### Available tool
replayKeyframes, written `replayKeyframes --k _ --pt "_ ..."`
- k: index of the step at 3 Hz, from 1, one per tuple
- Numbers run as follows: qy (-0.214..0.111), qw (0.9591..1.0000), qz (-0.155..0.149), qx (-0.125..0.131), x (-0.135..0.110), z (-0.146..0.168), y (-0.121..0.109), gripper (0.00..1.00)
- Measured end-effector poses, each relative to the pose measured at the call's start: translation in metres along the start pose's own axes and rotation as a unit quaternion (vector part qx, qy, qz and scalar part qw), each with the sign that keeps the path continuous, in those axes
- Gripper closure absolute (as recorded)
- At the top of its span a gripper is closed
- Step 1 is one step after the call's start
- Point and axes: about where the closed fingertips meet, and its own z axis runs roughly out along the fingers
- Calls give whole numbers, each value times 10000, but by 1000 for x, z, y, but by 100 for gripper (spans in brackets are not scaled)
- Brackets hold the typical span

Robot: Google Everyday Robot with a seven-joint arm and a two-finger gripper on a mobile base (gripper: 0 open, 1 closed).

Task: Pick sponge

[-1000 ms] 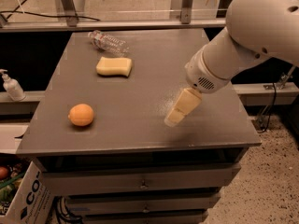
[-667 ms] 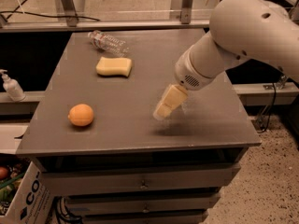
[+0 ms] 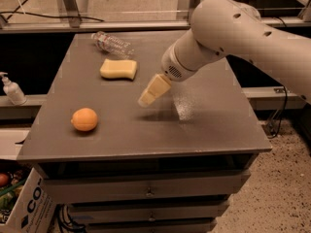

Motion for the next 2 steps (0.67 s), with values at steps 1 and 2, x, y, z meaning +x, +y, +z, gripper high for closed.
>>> replayKeyframes --k 1,2 --pt "-204 9996 212 -46 -24 19 -4 0" --pt "-453 9977 478 -148 -43 41 -4 0"
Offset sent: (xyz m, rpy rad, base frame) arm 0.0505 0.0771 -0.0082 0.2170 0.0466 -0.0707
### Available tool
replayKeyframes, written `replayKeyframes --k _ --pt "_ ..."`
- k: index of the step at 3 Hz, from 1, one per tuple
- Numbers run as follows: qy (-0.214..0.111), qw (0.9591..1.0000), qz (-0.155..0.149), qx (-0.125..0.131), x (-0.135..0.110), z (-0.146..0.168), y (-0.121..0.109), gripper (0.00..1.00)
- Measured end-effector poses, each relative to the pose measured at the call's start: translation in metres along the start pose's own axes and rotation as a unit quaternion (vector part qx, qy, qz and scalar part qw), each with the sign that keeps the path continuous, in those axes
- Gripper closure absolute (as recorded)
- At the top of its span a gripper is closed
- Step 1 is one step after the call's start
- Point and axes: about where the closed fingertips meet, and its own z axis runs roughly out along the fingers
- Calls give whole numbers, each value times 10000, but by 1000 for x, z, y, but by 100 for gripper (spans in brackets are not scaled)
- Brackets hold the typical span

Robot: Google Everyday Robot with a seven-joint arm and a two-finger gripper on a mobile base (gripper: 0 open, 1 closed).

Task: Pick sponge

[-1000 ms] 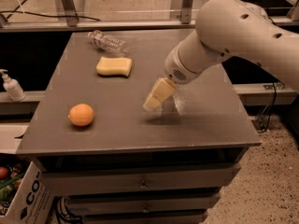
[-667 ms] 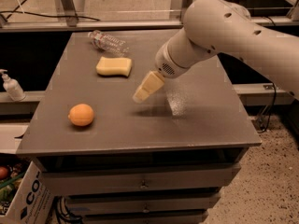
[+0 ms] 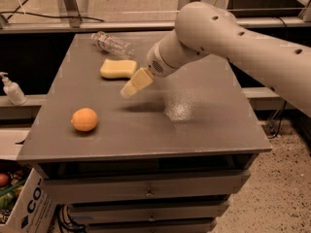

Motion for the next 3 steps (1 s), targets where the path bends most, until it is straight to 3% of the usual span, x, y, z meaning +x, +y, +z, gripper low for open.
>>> replayKeyframes --k 1,3 --pt "-204 9997 155 -63 -15 22 -2 0" --pt "-401 9990 187 -76 -27 57 -15 0"
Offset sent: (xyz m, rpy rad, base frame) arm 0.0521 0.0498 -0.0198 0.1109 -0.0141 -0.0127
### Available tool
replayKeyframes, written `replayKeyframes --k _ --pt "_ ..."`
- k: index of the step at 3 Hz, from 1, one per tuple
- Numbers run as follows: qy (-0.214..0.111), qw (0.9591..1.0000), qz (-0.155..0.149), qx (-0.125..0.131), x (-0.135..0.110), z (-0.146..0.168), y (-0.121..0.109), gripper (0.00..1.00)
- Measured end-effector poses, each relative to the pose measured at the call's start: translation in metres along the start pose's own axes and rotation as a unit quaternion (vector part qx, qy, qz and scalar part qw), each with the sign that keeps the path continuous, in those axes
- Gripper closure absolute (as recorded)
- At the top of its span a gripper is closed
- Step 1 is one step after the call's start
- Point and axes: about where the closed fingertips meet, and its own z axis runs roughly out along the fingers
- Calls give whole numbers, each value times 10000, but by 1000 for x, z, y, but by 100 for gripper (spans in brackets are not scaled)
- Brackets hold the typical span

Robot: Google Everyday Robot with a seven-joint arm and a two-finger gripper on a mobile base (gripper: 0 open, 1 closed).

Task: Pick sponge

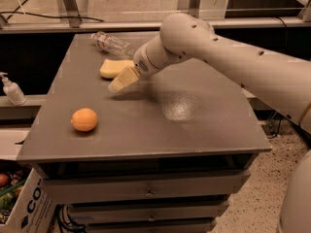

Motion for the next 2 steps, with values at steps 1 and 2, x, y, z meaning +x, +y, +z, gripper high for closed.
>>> replayKeyframes --k 1,2 --pt "-143 9999 8 -8 2 22 -9 0" --pt "-143 9999 8 -9 2 22 -9 0"
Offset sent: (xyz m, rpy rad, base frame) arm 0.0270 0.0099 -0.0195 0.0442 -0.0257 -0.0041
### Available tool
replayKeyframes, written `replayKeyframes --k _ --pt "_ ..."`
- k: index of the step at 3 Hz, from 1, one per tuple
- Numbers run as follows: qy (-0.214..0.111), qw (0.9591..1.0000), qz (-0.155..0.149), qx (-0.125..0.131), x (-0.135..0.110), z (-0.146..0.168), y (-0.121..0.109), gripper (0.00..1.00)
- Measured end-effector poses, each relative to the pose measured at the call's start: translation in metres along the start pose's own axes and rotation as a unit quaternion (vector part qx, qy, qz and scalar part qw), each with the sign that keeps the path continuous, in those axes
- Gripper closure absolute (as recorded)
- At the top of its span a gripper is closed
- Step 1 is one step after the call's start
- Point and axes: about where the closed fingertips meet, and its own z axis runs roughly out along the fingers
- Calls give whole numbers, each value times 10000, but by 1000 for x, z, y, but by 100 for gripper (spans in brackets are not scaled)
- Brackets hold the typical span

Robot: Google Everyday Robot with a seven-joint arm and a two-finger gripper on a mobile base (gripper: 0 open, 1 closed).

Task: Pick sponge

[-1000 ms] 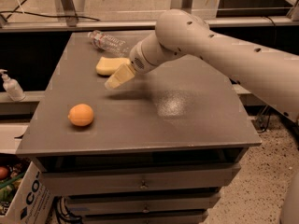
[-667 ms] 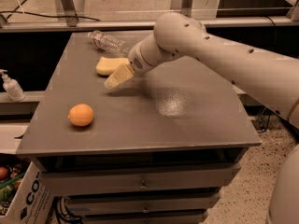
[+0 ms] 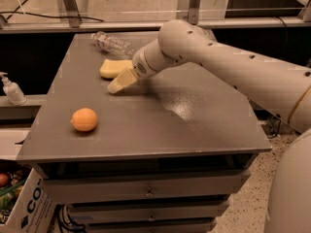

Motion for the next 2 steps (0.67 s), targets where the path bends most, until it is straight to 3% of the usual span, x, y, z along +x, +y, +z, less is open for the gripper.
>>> replayKeyframes --k 2 --pt "10 10000 -9 -33 0 3 3 42"
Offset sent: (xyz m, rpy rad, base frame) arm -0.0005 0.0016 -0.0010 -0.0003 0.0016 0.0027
